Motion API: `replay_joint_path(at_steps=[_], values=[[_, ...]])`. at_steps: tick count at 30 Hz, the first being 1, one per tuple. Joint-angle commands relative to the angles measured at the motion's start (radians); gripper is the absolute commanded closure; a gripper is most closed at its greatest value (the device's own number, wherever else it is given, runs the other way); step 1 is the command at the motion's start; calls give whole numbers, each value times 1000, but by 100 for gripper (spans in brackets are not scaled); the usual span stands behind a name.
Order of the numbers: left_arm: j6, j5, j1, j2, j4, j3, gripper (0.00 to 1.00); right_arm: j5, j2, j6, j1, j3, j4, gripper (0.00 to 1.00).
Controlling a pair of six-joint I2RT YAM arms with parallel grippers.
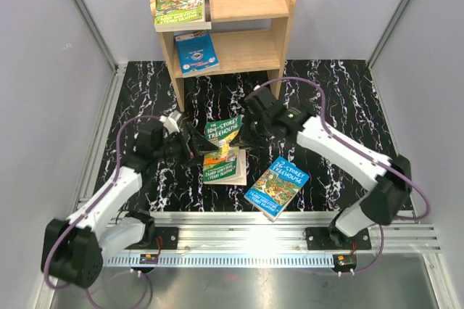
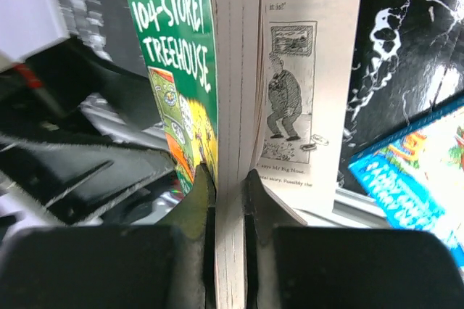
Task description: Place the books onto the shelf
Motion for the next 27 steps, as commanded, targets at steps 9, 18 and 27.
replay_joint_path(at_steps=[9, 18, 27], values=[[-303, 96, 6, -325, 68, -7, 3, 159, -279, 92, 10, 17, -27, 100], [-264, 37, 6, -329, -101, 121, 28, -44, -198, 29, 0, 162, 158, 100], [-201, -91, 4, -320, -218, 180, 23, -197, -241, 53, -59, 133, 295, 100]])
